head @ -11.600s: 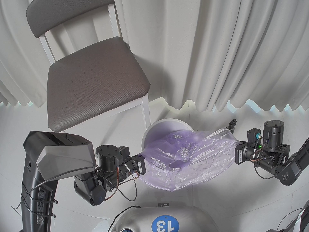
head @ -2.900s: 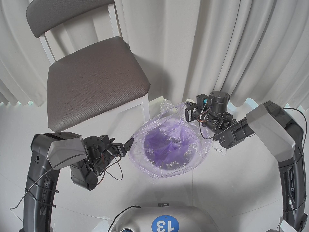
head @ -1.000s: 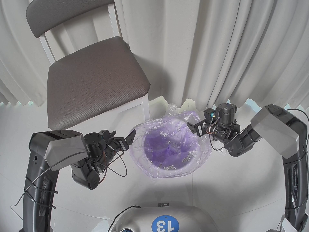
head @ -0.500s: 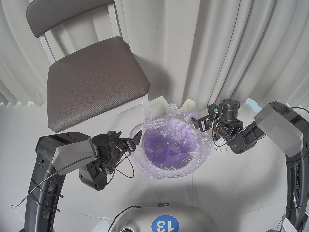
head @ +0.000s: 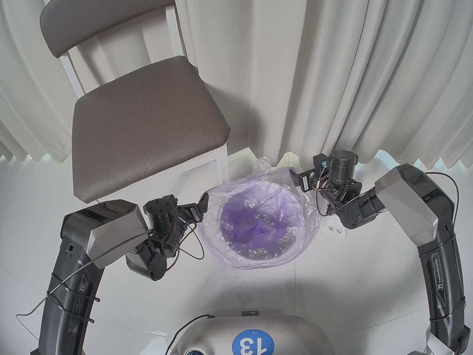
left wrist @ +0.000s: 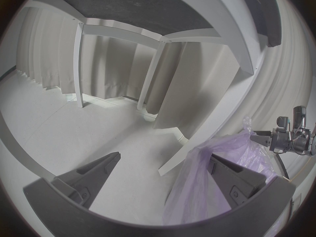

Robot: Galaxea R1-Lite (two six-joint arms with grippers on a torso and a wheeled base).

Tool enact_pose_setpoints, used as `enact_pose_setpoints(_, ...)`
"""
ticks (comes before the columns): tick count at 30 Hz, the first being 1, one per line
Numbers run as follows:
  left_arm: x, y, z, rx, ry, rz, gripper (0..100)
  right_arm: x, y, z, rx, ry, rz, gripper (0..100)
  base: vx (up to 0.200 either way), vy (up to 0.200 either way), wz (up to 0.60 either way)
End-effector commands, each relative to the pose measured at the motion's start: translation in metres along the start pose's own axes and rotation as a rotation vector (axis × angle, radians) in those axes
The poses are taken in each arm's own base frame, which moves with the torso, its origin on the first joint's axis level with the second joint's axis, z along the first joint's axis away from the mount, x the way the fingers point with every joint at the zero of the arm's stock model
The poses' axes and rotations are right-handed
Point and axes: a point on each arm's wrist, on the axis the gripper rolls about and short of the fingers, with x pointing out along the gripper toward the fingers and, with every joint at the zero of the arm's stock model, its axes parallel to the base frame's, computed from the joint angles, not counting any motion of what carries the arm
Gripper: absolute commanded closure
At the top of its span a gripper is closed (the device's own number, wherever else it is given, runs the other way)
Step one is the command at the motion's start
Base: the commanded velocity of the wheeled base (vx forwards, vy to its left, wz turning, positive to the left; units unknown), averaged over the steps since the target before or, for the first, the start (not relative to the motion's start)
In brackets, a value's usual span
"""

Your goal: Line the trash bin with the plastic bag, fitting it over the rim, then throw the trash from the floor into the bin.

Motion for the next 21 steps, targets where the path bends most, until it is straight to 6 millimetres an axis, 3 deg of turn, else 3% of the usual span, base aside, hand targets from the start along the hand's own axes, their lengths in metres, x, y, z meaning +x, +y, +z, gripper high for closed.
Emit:
enact_pose_setpoints(1,0.007,0.006,-0.013,-0.003,0.004,0.03,0,0.017,0.004,-0.028,0.006,0.026,-0.001,0,0.0,0.0,0.0)
enact_pose_setpoints(8,0.011,0.006,-0.02,0.002,0.027,0.056,0,0.024,0.007,-0.036,0.041,0.059,0.004,0,0.0,0.0,0.0)
enact_pose_setpoints(13,0.007,0.009,-0.035,0.026,0.087,0.072,0,0.023,0.008,-0.044,0.04,0.085,0.006,0,0.0,0.0,0.0)
enact_pose_setpoints(21,-0.019,0.008,-0.042,0.06,0.223,0.015,0,0.013,0.011,-0.062,0.024,0.152,0.014,0,0.0,0.0,0.0)
